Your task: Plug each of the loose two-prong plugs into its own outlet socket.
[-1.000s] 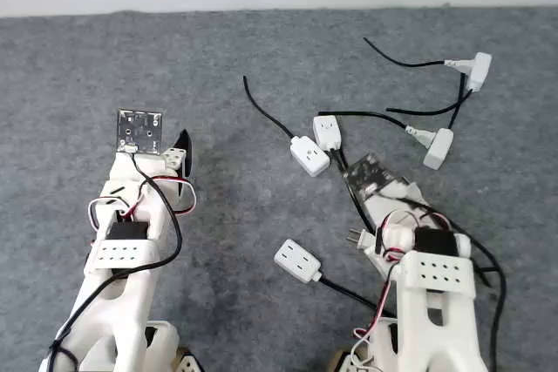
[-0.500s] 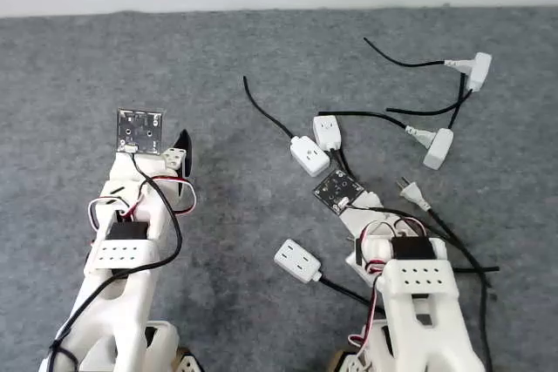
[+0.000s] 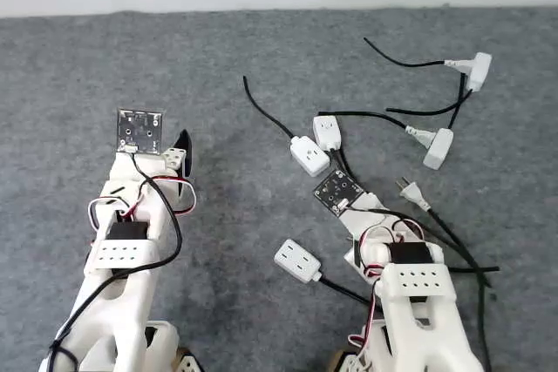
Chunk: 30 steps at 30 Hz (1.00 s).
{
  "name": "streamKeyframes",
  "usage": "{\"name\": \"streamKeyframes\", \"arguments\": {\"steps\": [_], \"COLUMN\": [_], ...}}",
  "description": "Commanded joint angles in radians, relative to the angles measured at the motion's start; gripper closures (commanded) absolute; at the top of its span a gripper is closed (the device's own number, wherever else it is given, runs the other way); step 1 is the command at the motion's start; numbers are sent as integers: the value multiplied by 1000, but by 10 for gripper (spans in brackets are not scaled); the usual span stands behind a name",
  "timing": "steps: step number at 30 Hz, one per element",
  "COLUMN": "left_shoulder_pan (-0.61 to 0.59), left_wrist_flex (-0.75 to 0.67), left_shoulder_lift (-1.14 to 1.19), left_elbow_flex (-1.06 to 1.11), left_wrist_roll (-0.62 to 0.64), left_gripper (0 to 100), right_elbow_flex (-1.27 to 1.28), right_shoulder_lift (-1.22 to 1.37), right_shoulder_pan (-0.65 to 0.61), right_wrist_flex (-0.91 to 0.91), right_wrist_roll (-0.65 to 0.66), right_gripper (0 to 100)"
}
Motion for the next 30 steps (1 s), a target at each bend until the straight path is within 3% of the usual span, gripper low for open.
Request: {"name": "streamKeyframes", "arguments": {"steps": [1,3,8,14,19,26,30], "left_shoulder_pan": [8,8,8,8,8,8,8], "left_wrist_flex": [-28,-28,-26,-26,-26,-26,-26], "left_shoulder_lift": [-34,-34,-37,-37,-37,-34,-34], "left_elbow_flex": [-30,-30,-28,-28,-28,-30,-30], "left_wrist_roll": [-11,-11,-11,-11,-11,-11,-11], "left_gripper": [829,829,829,829,829,829,829], "right_elbow_flex": [2,14,18,15,17,14,-6], "right_shoulder_lift": [-8,-8,-8,-10,-10,-10,-8], "right_shoulder_pan": [-12,-12,-12,-12,-28,-5,62], "right_wrist_flex": [-25,-44,-39,-15,-7,-21,-82], "right_wrist_roll": [-11,-8,-6,-11,-5,-11,-3], "right_gripper": [755,780,993,888,996,816,798]}}
